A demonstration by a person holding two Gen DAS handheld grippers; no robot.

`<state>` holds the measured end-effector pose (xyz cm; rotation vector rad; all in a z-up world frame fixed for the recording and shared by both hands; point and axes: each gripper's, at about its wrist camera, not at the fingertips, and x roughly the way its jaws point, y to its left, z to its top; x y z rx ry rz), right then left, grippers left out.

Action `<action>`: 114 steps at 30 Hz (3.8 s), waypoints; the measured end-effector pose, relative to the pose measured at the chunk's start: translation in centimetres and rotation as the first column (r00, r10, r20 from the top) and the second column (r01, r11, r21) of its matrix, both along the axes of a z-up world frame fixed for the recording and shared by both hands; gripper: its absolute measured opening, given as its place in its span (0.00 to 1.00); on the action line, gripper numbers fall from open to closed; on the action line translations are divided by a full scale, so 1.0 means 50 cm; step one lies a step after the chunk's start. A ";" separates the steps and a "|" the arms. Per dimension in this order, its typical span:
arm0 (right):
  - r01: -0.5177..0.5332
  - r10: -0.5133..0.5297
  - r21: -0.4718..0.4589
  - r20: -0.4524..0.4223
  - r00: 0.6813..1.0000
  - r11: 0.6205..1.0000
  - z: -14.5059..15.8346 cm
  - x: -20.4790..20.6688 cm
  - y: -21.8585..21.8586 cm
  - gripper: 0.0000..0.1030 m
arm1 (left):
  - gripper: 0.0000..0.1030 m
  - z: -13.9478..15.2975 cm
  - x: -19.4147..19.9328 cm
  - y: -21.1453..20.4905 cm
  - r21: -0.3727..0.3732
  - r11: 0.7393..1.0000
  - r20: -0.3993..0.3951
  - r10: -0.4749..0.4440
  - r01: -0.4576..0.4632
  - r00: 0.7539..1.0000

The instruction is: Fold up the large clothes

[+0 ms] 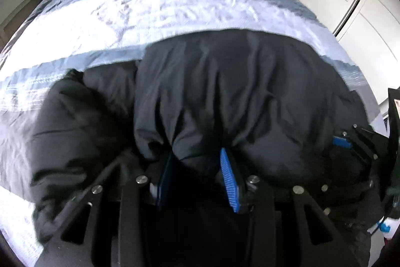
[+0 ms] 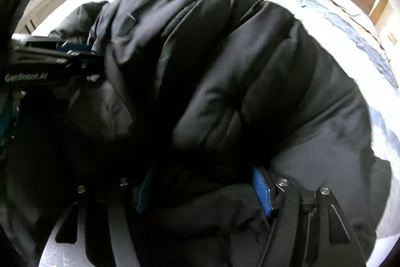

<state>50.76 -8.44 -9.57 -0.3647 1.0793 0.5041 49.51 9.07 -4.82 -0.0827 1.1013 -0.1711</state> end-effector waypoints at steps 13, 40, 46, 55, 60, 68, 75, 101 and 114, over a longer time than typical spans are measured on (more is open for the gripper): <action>0.028 -0.049 0.152 0.135 0.990 0.988 0.188 -0.037 -0.121 0.64 | 0.35 0.160 0.005 -0.017 -0.095 0.995 0.157 -0.016 0.031 0.987; 0.146 -0.149 0.060 0.038 0.988 0.987 0.052 0.007 -0.152 0.69 | 0.35 0.012 -0.064 -0.091 0.028 1.000 0.083 -0.003 0.001 0.997; 0.207 -0.220 0.134 0.094 0.971 0.969 0.150 -0.095 -0.200 0.72 | 0.36 0.110 -0.198 -0.073 0.058 0.997 0.203 0.030 -0.042 0.979; 0.237 -0.281 0.256 0.150 0.948 0.937 0.266 -0.306 -0.269 0.85 | 0.44 0.227 -0.429 -0.065 0.111 0.989 0.313 0.062 -0.101 0.948; 0.275 -0.331 0.302 0.155 0.931 0.913 0.295 -0.422 -0.320 0.90 | 0.49 0.259 -0.547 -0.065 0.148 0.982 0.348 0.059 -0.117 0.935; 0.350 -0.405 0.302 0.143 0.903 0.887 0.282 -0.583 -0.403 0.99 | 0.51 0.281 -0.699 -0.054 0.172 0.976 0.385 0.062 -0.137 0.921; 0.449 -0.506 0.338 0.098 0.857 0.827 0.253 -0.691 -0.493 1.00 | 0.56 0.277 -0.779 -0.047 0.193 0.972 0.381 0.050 -0.133 0.923; 0.579 -0.608 0.367 -0.045 0.793 0.728 0.159 -0.862 -0.640 1.00 | 0.62 0.116 -0.931 0.264 0.134 0.942 0.109 0.295 -0.308 0.949; 0.626 -0.582 0.397 -0.242 0.776 0.671 0.046 -0.814 -0.637 1.00 | 0.62 -0.012 -0.928 0.457 -0.229 0.884 -0.096 0.395 -0.406 0.914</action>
